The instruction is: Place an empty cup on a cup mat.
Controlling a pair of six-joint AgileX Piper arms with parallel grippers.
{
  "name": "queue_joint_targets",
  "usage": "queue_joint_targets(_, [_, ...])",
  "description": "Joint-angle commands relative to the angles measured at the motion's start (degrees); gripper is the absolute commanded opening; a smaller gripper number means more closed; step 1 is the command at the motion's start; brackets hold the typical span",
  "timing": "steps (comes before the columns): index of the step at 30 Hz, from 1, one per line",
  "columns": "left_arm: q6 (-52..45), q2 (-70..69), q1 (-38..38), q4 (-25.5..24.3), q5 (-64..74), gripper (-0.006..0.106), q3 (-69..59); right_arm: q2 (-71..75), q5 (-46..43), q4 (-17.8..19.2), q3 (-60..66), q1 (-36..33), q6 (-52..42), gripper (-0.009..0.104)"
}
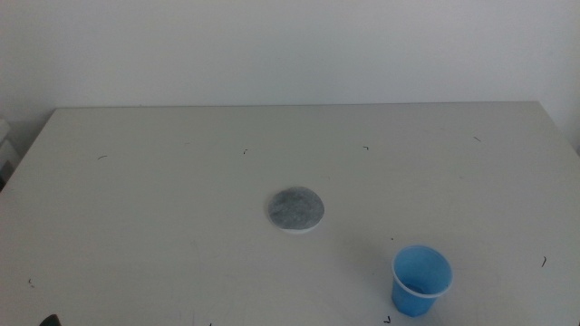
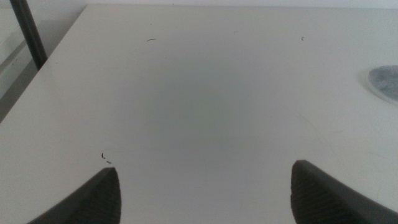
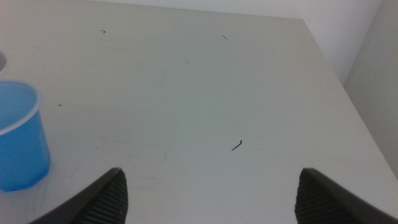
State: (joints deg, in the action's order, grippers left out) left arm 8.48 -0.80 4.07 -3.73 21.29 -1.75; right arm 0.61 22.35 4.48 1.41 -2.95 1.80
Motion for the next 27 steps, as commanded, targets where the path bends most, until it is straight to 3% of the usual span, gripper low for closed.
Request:
queue_joint_targets(1, [0.6,-0.6,-0.1,0.0,-3.8,0.105,0.3,1.3,-4.0,-0.2,-1.3,0.4,-0.5,0.094])
queue_joint_targets(5, [0.6,-0.6,-0.1,0.0,-3.8,0.105,0.3,0.3,-3.8,-1.6,-4.1,0.4,-0.5,0.094])
queue_joint_targets(16, [0.6,-0.6,-0.1,0.0,-3.8,0.105,0.3,-10.8,-2.6,-1.2,-15.4,0.4,-0.5,0.094])
queue_joint_targets(27, [0.6,-0.6,-0.1,0.0,-3.8,0.105,0.3,-26.0,13.7,-1.3,-33.4,0.4,0.5,0.094])
